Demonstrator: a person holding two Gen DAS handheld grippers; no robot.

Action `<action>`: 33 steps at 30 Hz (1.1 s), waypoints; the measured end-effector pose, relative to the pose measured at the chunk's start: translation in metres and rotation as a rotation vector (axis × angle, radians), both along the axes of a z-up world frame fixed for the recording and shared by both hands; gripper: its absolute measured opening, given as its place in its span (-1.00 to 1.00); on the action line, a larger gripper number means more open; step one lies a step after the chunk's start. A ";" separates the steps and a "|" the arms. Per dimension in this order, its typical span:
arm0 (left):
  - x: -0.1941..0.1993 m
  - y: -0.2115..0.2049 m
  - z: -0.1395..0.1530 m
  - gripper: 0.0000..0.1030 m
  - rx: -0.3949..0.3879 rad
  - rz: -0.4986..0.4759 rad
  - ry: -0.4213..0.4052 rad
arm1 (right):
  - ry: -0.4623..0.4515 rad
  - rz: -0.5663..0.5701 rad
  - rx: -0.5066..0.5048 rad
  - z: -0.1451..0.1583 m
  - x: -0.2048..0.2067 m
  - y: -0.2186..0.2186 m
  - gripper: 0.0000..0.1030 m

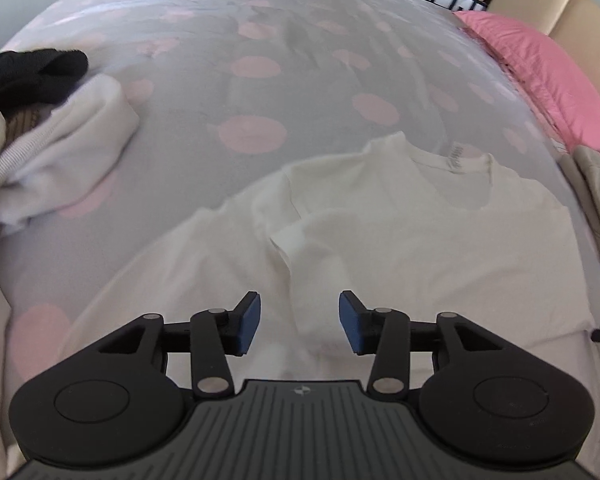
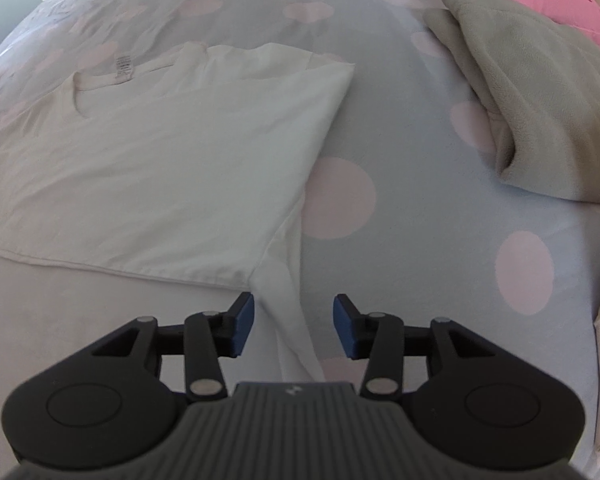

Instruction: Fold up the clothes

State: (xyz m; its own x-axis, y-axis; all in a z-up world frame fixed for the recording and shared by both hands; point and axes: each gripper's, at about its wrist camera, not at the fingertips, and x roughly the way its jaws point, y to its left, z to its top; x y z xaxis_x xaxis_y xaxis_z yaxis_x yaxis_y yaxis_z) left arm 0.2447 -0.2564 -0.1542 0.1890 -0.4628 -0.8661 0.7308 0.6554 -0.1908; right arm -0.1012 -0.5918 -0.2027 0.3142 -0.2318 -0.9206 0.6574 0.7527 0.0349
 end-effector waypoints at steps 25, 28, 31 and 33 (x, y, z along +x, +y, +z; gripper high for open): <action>-0.074 -0.019 -0.027 -0.93 0.126 -0.158 -0.301 | 0.135 0.288 -0.318 -0.019 0.021 0.045 -0.12; -0.073 -0.019 -0.026 -0.96 0.123 -0.155 -0.291 | 0.178 0.375 -0.467 -0.025 0.027 0.063 -0.13; -0.076 -0.021 -0.025 -0.97 0.129 -0.163 -0.298 | 0.200 0.457 -0.560 -0.027 0.026 0.077 -0.51; -0.079 -0.021 -0.024 -0.97 0.134 -0.178 -0.307 | 0.205 0.466 -0.574 -0.024 0.024 0.077 -0.79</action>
